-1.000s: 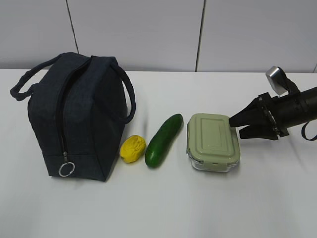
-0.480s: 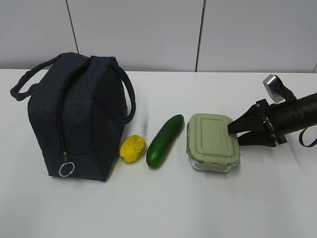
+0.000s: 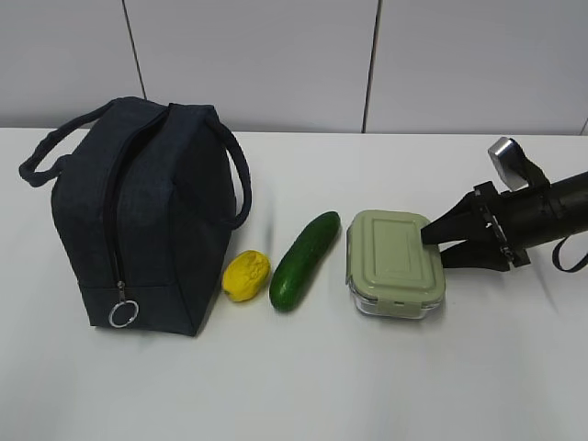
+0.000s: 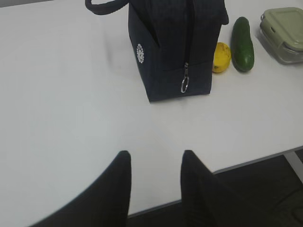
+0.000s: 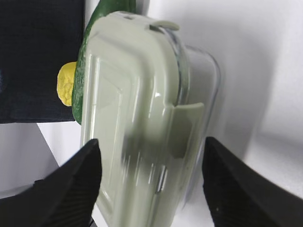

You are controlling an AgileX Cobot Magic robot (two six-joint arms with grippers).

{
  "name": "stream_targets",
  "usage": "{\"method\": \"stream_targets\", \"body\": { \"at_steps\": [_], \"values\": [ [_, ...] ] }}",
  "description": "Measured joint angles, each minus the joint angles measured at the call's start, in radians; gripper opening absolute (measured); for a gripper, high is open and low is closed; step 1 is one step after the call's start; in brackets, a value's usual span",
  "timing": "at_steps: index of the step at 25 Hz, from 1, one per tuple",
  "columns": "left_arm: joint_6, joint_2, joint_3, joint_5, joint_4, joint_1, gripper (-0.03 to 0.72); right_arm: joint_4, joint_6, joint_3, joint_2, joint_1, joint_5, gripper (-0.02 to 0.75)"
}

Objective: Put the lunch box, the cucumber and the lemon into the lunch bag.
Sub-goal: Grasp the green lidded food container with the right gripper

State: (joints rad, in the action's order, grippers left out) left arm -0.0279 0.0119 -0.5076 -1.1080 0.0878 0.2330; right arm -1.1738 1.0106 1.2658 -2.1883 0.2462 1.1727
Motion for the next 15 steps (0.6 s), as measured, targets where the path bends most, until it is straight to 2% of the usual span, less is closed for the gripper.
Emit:
{"method": "stream_targets", "body": {
  "at_steps": [15],
  "values": [
    [0.000, 0.000, 0.000, 0.000, 0.002, 0.000, 0.239, -0.005, 0.000, 0.000, -0.028, -0.021, -0.004, 0.503]
  ]
}}
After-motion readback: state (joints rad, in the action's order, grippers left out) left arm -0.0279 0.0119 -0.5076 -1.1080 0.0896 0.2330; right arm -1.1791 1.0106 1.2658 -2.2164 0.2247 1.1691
